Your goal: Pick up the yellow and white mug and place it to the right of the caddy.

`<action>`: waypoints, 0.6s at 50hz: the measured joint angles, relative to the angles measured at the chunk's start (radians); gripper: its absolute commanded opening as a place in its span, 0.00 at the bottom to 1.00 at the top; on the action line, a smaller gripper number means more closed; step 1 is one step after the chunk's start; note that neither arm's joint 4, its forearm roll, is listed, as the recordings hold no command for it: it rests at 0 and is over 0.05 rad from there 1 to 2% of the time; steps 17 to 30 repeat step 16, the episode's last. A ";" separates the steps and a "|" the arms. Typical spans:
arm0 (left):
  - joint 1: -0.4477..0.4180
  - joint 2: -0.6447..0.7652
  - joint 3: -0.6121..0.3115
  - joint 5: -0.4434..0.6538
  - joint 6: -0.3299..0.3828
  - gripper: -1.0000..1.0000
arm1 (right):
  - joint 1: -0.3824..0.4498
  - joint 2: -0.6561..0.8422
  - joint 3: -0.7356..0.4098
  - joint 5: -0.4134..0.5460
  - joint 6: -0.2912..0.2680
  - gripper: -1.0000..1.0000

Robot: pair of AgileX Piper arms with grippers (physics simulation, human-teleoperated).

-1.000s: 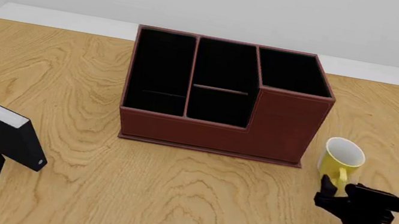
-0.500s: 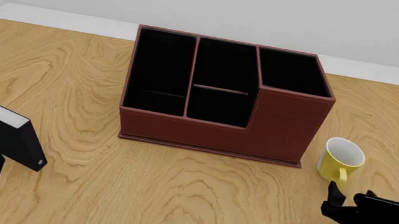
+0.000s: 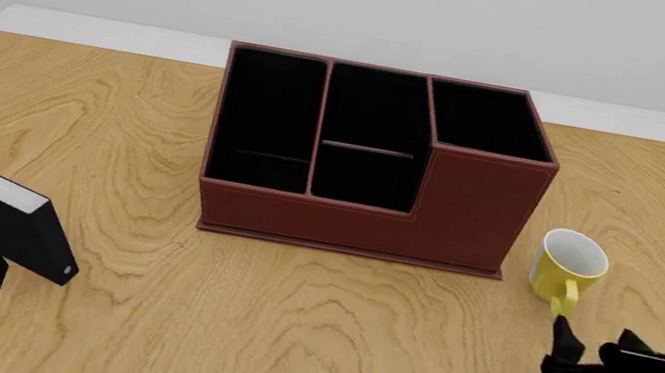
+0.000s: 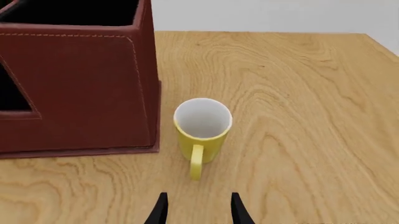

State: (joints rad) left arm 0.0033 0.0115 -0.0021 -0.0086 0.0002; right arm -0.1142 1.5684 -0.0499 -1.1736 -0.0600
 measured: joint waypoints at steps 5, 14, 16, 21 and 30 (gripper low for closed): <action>0.000 0.000 0.000 0.000 0.000 1.00 | 0.001 -0.048 0.017 0.025 -0.008 1.00; 0.000 0.000 0.000 0.000 0.000 1.00 | 0.003 -0.196 0.035 0.141 -0.024 1.00; 0.000 0.000 0.000 0.000 0.000 1.00 | 0.004 -0.234 0.038 0.173 -0.027 1.00; 0.000 0.000 0.000 0.000 0.000 1.00 | 0.004 -0.234 0.038 0.173 -0.027 1.00; 0.000 0.000 0.000 0.000 0.000 1.00 | 0.004 -0.234 0.038 0.173 -0.027 1.00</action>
